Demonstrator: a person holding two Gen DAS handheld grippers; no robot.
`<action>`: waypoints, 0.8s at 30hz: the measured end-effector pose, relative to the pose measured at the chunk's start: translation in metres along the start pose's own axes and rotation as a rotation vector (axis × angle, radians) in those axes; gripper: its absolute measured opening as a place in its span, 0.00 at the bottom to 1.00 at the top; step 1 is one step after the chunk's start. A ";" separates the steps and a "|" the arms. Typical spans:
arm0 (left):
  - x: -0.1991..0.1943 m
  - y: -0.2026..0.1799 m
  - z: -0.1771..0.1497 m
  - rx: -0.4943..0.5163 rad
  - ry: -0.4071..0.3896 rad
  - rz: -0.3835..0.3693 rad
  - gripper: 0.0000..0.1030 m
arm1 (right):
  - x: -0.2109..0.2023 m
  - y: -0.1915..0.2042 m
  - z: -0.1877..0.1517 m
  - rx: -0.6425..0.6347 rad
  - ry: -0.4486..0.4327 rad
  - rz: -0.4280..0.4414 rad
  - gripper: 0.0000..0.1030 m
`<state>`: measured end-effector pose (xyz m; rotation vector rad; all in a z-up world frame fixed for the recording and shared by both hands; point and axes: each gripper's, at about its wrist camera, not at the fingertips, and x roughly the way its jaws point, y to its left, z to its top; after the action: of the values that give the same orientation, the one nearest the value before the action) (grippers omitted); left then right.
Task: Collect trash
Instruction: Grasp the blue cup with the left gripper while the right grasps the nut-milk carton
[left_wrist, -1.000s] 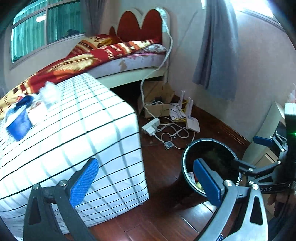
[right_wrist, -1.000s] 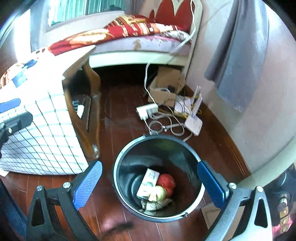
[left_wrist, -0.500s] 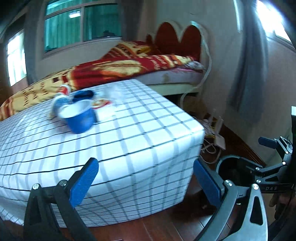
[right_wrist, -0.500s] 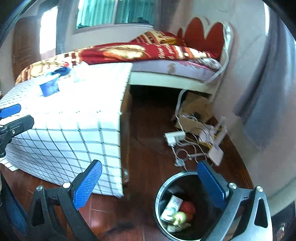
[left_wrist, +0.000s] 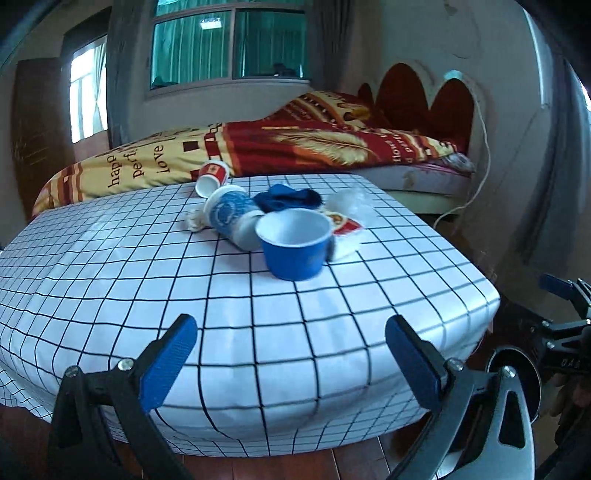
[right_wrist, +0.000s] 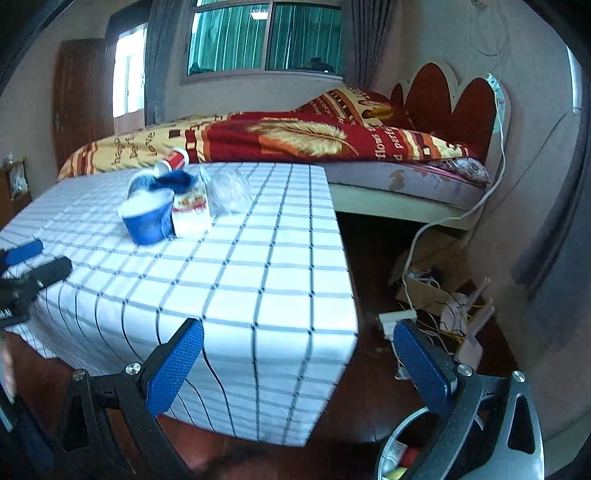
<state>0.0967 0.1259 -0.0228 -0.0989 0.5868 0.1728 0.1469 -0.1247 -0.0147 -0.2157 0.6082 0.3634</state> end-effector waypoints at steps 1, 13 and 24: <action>0.005 0.002 0.003 -0.003 0.000 0.004 0.99 | 0.003 0.005 0.005 -0.005 -0.005 0.009 1.00; 0.044 0.007 0.030 0.005 -0.003 -0.017 0.91 | 0.055 0.018 0.038 -0.029 0.025 0.000 1.00; 0.107 -0.003 0.048 0.007 0.076 -0.016 0.87 | 0.100 0.013 0.054 -0.044 0.071 0.018 1.00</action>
<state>0.2108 0.1443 -0.0428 -0.1038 0.6626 0.1522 0.2460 -0.0697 -0.0321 -0.2666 0.6724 0.3883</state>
